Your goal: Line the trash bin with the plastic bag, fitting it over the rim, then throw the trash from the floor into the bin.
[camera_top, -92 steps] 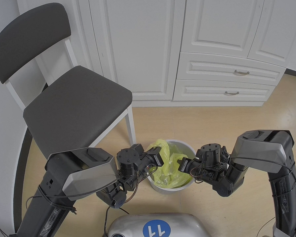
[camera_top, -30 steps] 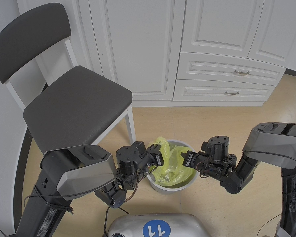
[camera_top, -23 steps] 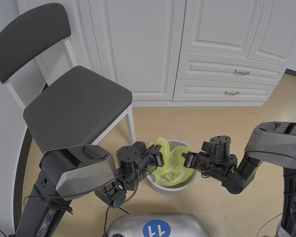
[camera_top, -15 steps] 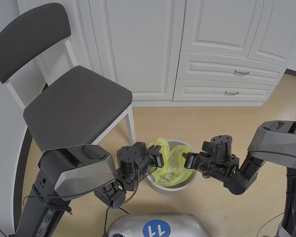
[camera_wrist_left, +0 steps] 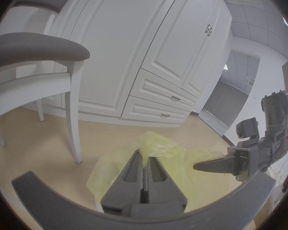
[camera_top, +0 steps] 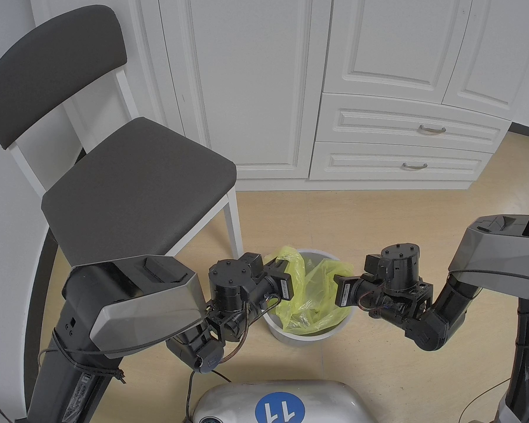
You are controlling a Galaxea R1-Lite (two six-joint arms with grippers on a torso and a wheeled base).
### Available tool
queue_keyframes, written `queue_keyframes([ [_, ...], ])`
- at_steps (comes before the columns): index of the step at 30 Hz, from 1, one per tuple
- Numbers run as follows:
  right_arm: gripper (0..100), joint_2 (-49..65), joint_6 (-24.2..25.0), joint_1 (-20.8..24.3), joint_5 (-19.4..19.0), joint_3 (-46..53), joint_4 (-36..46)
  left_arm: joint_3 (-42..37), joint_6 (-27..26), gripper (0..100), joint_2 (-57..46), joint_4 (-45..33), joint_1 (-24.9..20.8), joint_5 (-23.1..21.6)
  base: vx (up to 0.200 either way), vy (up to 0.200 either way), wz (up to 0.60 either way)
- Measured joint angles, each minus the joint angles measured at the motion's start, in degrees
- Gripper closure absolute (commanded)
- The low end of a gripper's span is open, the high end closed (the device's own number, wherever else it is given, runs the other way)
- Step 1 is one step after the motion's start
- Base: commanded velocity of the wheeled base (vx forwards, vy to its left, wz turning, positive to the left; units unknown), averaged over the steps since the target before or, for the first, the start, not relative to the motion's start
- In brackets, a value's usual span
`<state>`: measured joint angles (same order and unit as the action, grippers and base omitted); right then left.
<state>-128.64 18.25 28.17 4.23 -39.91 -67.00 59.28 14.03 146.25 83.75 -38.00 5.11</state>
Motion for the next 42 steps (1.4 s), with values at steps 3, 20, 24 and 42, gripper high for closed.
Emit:
queue_keyframes([
  [3, 100, 0.57, -0.55, 0.43, 0.50, 0.59, -0.02, -0.11, -1.45, 100, -0.13, -0.02, -0.04, 1.01, 0.000, 0.000, 0.00],
  [20, 100, 4.05, -5.53, 2.65, 3.51, 4.02, -0.04, -0.46, -11.08, 100, -0.33, 0.79, -1.13, 7.36, 0.000, 0.000, 0.00],
  [24, 100, 4.66, -7.39, 3.00, 5.64, 4.61, -0.11, -0.90, -11.68, 100, -0.44, 0.83, -1.50, 7.75, 0.000, 0.000, 0.00],
  [42, 100, 6.17, -12.40, 5.40, 11.58, 6.95, -0.77, -2.67, -16.10, 100, -1.55, 2.33, -2.21, 8.85, 0.000, 0.000, 0.00],
])
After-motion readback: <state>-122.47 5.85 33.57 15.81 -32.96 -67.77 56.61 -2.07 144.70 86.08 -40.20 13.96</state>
